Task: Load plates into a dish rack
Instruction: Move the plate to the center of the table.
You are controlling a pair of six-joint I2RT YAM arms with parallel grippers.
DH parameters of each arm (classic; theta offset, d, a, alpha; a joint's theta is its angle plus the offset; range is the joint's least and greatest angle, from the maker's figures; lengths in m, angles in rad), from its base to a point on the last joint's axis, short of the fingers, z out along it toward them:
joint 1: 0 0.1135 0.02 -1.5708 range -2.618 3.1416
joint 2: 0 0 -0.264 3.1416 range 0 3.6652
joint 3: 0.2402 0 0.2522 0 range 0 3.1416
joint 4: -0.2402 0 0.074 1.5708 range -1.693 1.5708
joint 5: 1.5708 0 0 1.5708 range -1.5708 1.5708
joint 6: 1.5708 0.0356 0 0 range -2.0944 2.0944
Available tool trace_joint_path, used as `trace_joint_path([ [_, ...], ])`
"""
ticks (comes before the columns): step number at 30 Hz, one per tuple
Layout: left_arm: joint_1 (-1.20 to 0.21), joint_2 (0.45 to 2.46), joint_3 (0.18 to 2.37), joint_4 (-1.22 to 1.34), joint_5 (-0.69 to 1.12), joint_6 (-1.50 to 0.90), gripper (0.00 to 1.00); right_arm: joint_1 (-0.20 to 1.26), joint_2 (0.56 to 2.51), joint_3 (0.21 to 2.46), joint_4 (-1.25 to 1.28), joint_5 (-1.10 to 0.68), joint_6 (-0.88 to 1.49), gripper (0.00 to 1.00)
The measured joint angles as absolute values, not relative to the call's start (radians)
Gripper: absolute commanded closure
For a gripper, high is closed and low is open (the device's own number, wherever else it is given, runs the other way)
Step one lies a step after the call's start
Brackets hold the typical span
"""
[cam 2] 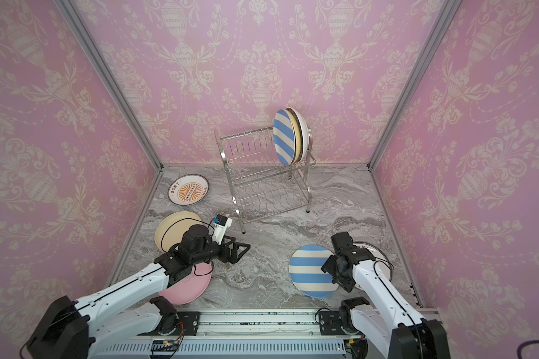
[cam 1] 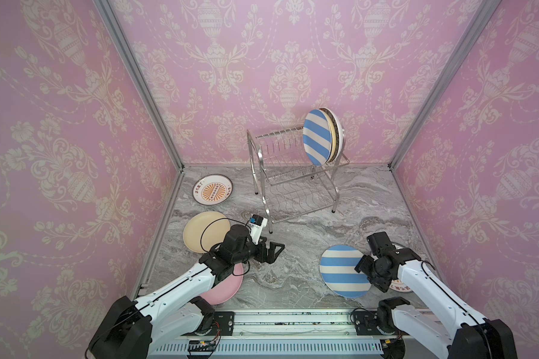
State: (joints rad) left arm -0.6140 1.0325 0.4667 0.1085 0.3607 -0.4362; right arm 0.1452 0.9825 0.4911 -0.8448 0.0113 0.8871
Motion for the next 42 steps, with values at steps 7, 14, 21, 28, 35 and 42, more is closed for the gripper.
trace_joint_path([
  [7,-0.614,1.032,0.467,0.109,0.361,-0.436,0.01,0.139,0.992,0.477,-0.781,0.006,0.881,0.22],
  [14,-0.614,1.045,0.467,0.113,0.361,-0.436,0.01,0.120,0.996,0.462,-0.771,0.006,0.882,0.22],
  [21,-0.614,1.076,0.467,0.133,0.370,-0.437,0.01,0.117,0.983,0.443,-0.698,-0.055,0.886,0.26],
  [28,-0.621,1.135,0.465,0.169,0.391,-0.463,0.01,0.117,0.984,0.436,-0.620,-0.150,0.885,0.29],
  [35,-0.691,1.234,0.459,0.218,0.395,-0.474,0.01,0.138,0.955,0.386,-0.489,-0.251,0.888,0.31],
  [42,-0.734,1.346,0.461,0.255,0.394,-0.474,0.01,0.152,0.940,0.361,-0.437,-0.297,0.867,0.32],
])
